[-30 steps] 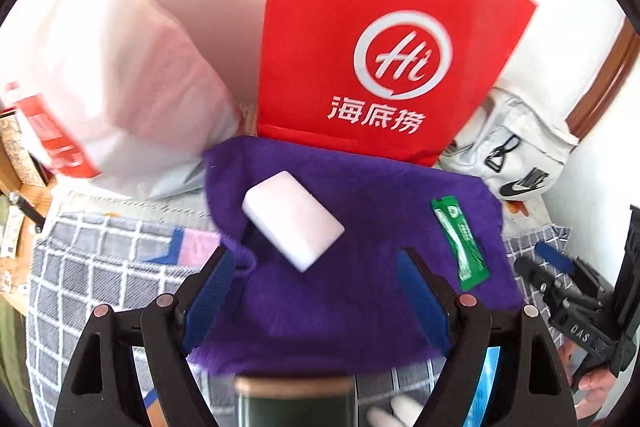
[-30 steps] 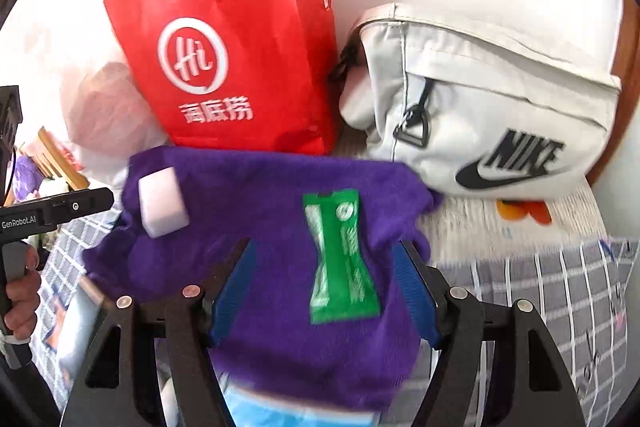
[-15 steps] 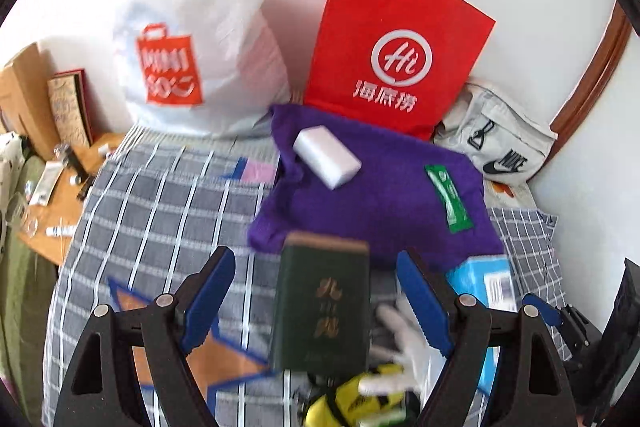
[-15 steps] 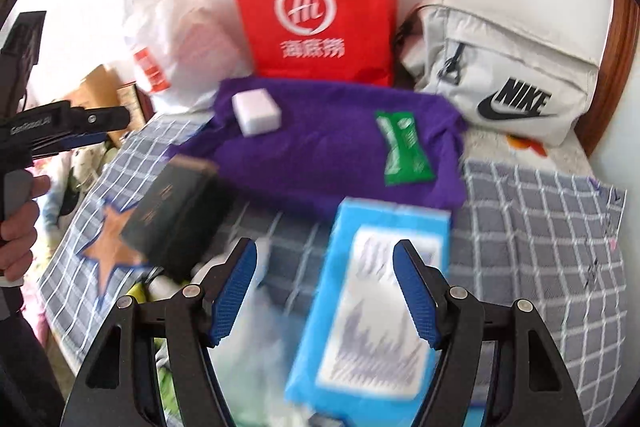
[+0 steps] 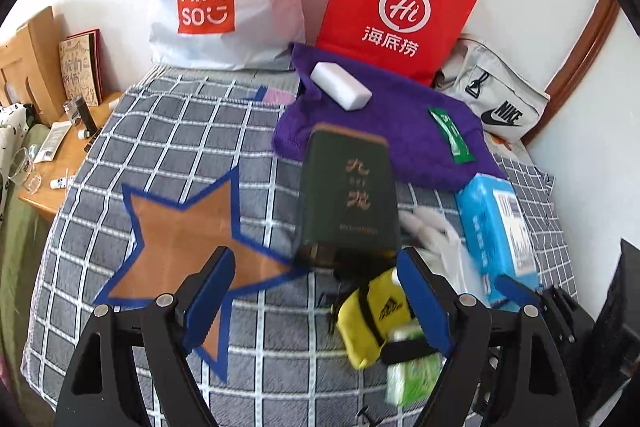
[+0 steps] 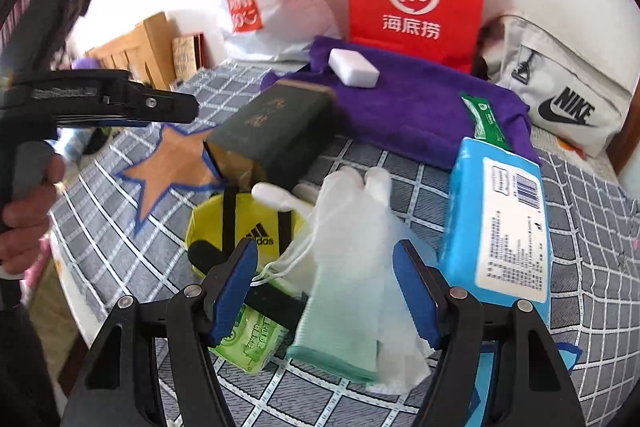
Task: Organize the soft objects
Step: 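Return both grippers to the items and grasp the mesh bag with the right gripper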
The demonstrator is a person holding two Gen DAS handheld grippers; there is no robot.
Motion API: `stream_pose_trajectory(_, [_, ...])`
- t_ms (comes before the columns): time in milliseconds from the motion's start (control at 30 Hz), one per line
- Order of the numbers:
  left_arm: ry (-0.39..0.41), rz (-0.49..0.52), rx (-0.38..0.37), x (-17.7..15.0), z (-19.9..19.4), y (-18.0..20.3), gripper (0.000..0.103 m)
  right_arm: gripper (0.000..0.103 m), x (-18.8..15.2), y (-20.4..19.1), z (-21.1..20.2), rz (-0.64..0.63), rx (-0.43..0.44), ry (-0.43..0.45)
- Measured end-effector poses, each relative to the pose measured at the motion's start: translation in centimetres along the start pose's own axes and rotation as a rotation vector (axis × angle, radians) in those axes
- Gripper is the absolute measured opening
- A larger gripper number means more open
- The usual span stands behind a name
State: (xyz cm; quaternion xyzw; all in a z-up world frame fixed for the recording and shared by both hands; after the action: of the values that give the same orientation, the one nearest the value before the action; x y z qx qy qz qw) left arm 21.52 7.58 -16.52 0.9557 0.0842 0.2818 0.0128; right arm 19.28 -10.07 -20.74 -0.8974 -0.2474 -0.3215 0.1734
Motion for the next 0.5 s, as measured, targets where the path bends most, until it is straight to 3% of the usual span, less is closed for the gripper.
stream_pose_trajectory(33, [-0.002,0.001,-0.001,-0.2,-0.1,-0.1,0.082,0.067,-0.1,-0.2,0.5,-0.017,-0.032,-0.015])
stream_pose_trajectory(100, [0.0,0.005,-0.006,-0.6,-0.3,-0.4,0.082,0.053,-0.3,-0.3,1.2,-0.048,-0.079,-0.038])
stream_pose_trajectory(167, [0.002,0.0,-0.011,-0.9,-0.5,-0.7,0.082,0.015,-0.4,-0.3,1.4,-0.05,-0.078,-0.053])
stream_pose_trajectory(200, [0.002,-0.002,-0.013,-1.0,-0.6,-0.8,0.082,0.009,-0.5,-0.1,1.3,-0.033,-0.063,-0.056])
stream_pose_trajectory(500, [0.006,0.008,-0.017,-1.7,-1.4,-0.6,0.082,0.006,0.9,1.0,-5.2,0.07,0.006,0.117])
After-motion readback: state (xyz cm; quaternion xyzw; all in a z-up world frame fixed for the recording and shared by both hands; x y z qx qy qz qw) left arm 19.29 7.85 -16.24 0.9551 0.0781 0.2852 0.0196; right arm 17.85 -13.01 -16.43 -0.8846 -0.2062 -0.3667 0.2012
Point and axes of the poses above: each gripper's, at about its wrist camera, not at the fingertips, and z roughly the way its jaws point, y to its right, x to its top, the point moved 5 cm from there along z, roughly the way its jaws point, and after that the axes turned 11 degrees about x, right-handed, at the moved point
